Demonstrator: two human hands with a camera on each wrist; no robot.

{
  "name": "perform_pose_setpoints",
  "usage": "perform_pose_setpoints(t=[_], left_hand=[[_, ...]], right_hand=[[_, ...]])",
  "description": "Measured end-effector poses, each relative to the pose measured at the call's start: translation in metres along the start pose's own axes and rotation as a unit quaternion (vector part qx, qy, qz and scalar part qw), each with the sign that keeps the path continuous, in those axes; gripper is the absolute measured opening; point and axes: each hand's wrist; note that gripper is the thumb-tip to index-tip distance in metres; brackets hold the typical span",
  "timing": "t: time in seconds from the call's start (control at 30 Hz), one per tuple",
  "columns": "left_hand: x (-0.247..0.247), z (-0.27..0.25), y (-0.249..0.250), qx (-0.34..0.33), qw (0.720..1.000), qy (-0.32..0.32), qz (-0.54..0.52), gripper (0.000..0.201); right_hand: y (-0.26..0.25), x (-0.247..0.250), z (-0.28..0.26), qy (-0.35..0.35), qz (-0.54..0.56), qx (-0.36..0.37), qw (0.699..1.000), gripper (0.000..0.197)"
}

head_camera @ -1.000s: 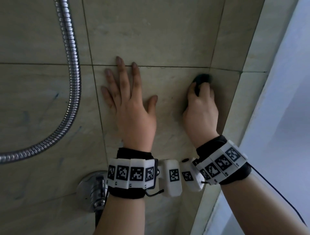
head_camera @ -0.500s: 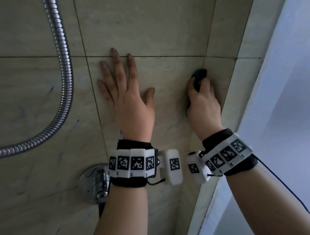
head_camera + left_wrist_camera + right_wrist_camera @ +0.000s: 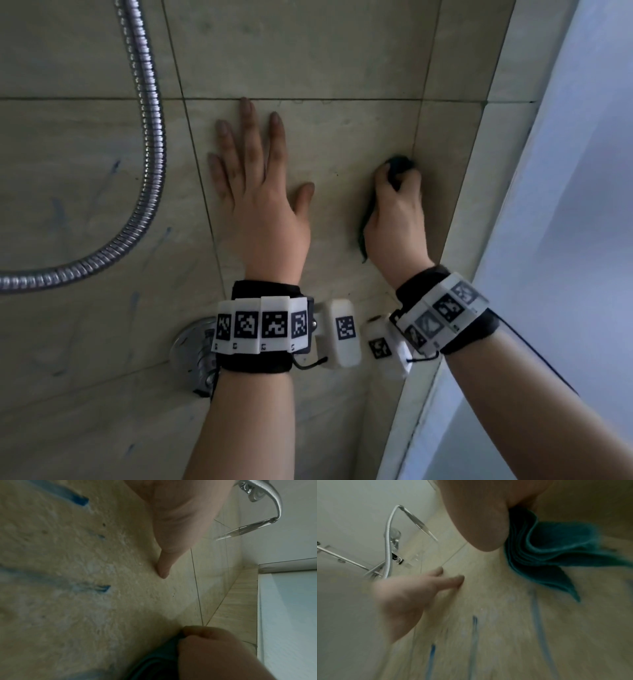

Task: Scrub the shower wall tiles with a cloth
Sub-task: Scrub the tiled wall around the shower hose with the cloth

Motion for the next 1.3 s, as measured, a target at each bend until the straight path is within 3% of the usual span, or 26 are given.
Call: perform_pose_setpoints(t=[0.17,0.33,0.57,0.83,1.13,1.3], left_hand=[[0.001,-0.001,-0.003,-0.012,1.0,-0.001,0.006,0.081],[-0.002,-0.001,-0.001,-0.008,1.0,0.005,0.009,0.081],[-0.003,-0.001,0.0,-0.003,1.0,0.008,0.002,0.081],[-0.003,-0.001,0.002,-0.002,1.0,0.011,0.001,0.081],[-0.003,0.0,-0.002,-0.01,1.0,0.003,-0.005,0.079],[-0.007,-0.003,-0.002,-0.013,1.0,0.01,0.018,0.077]], right_hand=[[-0.001,-0.002,0.002,0.03,0.0,0.054,0.998,0.054],[-0.007,-0.014,-0.039,-0.061,-0.035,0.116,0.991,0.053],[0.008,0.008,0.025,0.036,-0.043,-0.011,0.998,0.055],[-0.006,-0.014,-0.024,-0.023,-0.04,0.115,0.992,0.049],[-0.002,0.024,0.056,0.048,-0.041,-0.014,0.998,0.056],[-0.006,-0.021,-0.011,0.057,-0.098,0.145,0.983,0.055]])
Point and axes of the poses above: each hand's wrist, its own z-axis towards the middle knuckle, its own x-axis out of the back of the hand, y = z × x, and after that the axes turned 4 degrees about -y, right-handed
